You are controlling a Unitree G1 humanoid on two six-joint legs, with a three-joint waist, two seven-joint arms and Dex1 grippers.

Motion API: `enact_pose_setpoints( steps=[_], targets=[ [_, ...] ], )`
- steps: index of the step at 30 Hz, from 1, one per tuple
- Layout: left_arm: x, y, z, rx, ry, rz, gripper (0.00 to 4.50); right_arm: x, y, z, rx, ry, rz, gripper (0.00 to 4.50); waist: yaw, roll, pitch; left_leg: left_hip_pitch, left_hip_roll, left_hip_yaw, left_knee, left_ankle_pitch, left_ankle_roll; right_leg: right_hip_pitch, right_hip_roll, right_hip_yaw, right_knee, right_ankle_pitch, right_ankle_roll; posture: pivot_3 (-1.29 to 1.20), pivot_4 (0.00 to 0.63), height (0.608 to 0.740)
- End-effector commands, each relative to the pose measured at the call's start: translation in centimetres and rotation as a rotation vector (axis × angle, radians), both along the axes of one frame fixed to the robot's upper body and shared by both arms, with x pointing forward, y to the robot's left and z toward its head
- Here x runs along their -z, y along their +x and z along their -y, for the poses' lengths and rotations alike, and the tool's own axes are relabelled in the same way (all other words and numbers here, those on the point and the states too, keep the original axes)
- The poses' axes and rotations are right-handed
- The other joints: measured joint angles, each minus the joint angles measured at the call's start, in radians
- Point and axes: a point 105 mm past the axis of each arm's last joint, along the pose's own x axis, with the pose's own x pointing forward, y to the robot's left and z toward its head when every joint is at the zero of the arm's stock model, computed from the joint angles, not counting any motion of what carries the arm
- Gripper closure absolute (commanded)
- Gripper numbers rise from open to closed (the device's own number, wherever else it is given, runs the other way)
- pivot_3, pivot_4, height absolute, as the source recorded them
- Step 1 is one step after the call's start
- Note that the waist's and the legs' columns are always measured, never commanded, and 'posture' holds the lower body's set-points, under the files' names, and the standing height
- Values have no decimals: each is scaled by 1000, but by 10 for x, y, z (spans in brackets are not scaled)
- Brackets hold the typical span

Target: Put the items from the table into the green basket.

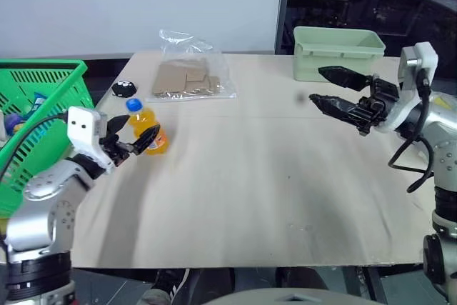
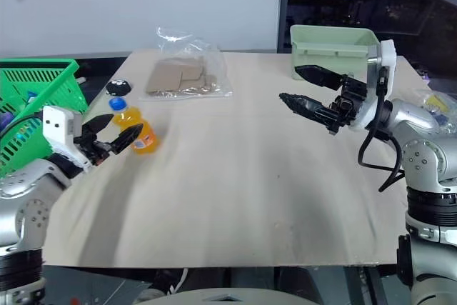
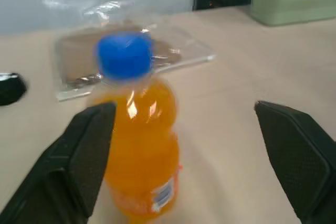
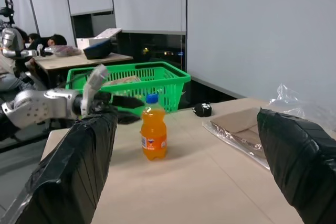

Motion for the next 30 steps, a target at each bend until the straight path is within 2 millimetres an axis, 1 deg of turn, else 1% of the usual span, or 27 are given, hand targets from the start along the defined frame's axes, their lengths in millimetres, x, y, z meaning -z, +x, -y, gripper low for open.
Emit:
enact_pose_setpoints(
  steps=[1,5,8,14,17,19,22,25,28,30],
  targets=[
    [-4,15,1,-73,10,73,171,-9,-5,3,14,-12,51,0,1,0,0,0,0,0,0,0,0,0,0,0,0,0,0,41,10,740],
    [-6,25,-3,-140,19,119,171,-9,-5,6,28,-21,51,0,-1,-1,0,-3,0,0,4,0,0,0,0,0,-2,0,0,29,8,740],
    [-8,29,-2,-163,1,158,171,-8,-5,8,41,-32,52,0,-3,0,0,-3,-1,0,3,0,0,0,-1,0,-2,0,0,9,6,740],
    [-5,38,-7,-222,10,153,171,-7,-6,8,50,-36,49,0,-4,0,0,-3,-1,0,3,0,0,0,0,0,-1,0,0,8,7,740],
    [-1,44,-6,-227,32,129,171,-6,-6,8,52,-38,50,0,-4,0,0,-3,-1,0,3,0,0,0,0,0,-2,0,0,1,4,740],
    [5,48,-7,-234,80,106,171,-5,-6,8,53,-41,50,0,-5,0,0,-3,-1,0,3,0,0,0,0,0,-2,0,0,1,4,740],
    [14,53,-12,-267,122,76,171,-2,-6,7,57,-47,39,0,-6,0,0,-3,-1,0,3,0,0,0,0,0,-2,0,0,-10,8,740],
    [15,57,-17,-288,121,75,171,1,-7,7,55,-52,32,0,-7,0,0,-3,-1,-1,3,0,0,0,0,0,-2,0,0,-10,8,740],
    [13,59,-20,-297,117,82,881,2,-9,7,51,-60,28,0,-8,0,0,-3,-1,0,3,0,0,0,0,0,-2,0,0,-10,8,740],
    [12,60,-20,-293,114,87,1592,3,-11,7,40,-67,22,0,-9,0,0,-3,-1,0,3,0,0,0,0,0,-2,0,0,-10,8,740]
  ],
)
